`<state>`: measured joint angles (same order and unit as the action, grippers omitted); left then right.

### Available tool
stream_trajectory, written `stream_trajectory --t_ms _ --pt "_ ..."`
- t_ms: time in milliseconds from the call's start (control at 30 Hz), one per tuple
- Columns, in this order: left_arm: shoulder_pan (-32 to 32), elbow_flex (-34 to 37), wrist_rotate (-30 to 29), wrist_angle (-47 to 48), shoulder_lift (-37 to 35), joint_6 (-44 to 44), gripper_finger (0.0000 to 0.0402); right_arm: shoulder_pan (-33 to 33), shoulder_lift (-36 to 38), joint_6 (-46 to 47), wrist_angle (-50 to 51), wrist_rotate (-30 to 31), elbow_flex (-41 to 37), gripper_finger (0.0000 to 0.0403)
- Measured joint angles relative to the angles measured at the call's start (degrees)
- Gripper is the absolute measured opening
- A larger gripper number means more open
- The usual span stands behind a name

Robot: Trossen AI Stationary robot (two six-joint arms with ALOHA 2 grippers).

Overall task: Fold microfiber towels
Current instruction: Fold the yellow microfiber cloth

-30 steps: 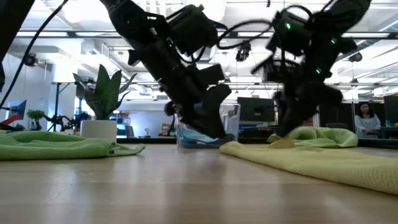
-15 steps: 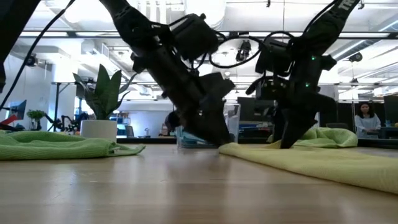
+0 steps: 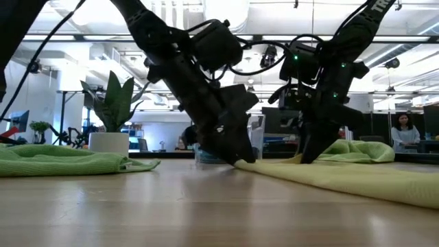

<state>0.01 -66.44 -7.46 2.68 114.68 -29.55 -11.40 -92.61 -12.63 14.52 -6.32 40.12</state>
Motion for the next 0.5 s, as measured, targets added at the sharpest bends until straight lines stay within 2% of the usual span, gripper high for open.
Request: stream_trajectory --t_ms 100,167,267,400,500 --pt "0.1 -0.1 1.1 1.3 0.0 1.3 0.0209 0.0 0.3 0.2 0.0 0.2 0.0 0.0058" --pt "0.1 0.0 0.5 2.0 0.0 4.5 0.0195 0.0 0.3 1.5 0.0 0.4 0.0 0.0027" --pt "0.0 0.1 -3.0 2.3 0.2 8.1 0.0139 0.0 0.4 2.2 0.1 0.4 -0.1 0.0015" --pt "0.4 0.3 -4.6 0.9 0.2 11.8 0.0024 0.0 1.1 2.6 0.1 0.5 -0.1 0.0012" --pt "0.4 0.3 -5.0 -0.7 0.2 13.9 0.001 0.0 2.6 2.6 1.2 1.1 -0.3 0.0012"
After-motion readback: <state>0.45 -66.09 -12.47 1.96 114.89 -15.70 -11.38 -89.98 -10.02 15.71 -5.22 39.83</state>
